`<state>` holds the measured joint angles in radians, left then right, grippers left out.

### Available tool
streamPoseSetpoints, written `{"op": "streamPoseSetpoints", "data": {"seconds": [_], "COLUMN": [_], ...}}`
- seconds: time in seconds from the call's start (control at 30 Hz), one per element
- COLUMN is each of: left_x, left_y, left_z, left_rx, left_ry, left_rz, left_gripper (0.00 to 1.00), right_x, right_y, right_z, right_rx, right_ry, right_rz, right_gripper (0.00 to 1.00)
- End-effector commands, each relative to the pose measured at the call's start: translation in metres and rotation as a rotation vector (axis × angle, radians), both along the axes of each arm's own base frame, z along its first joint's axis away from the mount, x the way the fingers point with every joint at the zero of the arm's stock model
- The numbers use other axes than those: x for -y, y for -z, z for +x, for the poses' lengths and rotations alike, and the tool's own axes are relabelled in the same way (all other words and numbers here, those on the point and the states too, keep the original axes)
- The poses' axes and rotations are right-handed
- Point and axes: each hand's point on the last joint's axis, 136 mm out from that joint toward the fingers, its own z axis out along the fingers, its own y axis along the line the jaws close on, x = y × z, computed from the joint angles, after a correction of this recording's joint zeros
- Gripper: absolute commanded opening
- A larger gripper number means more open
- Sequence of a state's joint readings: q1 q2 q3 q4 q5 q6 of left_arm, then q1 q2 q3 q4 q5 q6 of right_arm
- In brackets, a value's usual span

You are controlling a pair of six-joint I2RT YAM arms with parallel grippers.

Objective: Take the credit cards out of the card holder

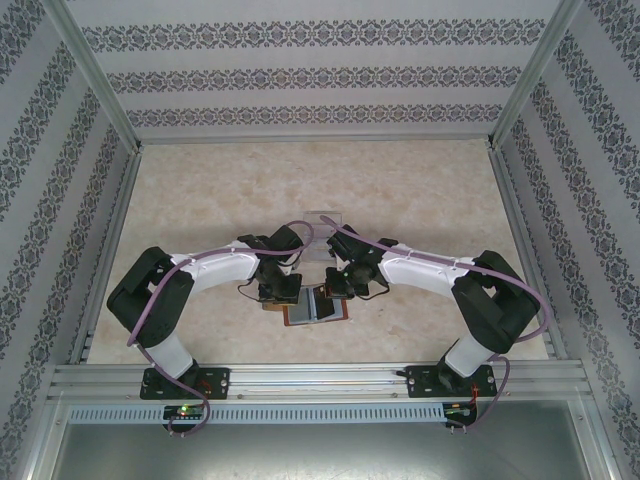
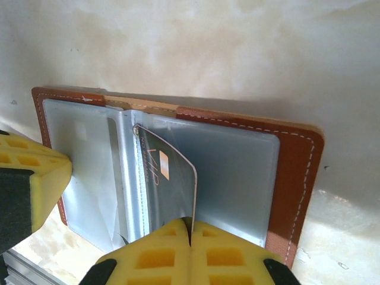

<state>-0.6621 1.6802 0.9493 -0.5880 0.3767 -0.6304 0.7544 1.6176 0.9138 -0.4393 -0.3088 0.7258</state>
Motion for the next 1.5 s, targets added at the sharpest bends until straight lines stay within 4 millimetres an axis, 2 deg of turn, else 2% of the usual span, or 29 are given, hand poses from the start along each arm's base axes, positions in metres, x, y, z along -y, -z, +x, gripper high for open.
{"op": "streamPoseSetpoints", "data": {"seconds": [0.0,0.3,0.53,0.67,0.87,1.27,1.47], "left_x": [-0.021,-0.01,-0.009,-0.009,-0.006,-0.007,-0.007], "left_y": [0.007,-0.007,-0.015,-0.018,-0.025,-0.023,-0.022], "left_z": [-0.011,-0.003,-0.002,0.0,0.002,-0.001,-0.003], "left_rx": [-0.016,0.018,0.039,0.053,0.072,0.07,0.066], "left_ry": [0.022,0.022,0.022,0.02,0.019,0.028,0.03], "left_rz": [0.114,0.058,0.043,0.033,0.011,0.005,0.005], "left_gripper": [0.06,0.14,0.16,0.16,0.16,0.16,0.16], "right_x": [0.02,0.001,-0.005,-0.01,-0.02,-0.023,-0.022], "right_y": [0.004,-0.003,-0.01,-0.016,-0.022,-0.027,-0.022], "right_z": [-0.001,-0.004,-0.006,-0.008,-0.013,-0.02,-0.02], "right_rx": [0.0,-0.006,-0.009,-0.012,-0.03,-0.029,-0.031], "right_ry": [0.014,0.022,0.036,0.043,0.047,0.051,0.053], "right_rz": [-0.093,-0.045,-0.024,0.001,0.054,0.053,0.039], "right_gripper": [0.05,0.09,0.18,0.2,0.2,0.16,0.14]}}
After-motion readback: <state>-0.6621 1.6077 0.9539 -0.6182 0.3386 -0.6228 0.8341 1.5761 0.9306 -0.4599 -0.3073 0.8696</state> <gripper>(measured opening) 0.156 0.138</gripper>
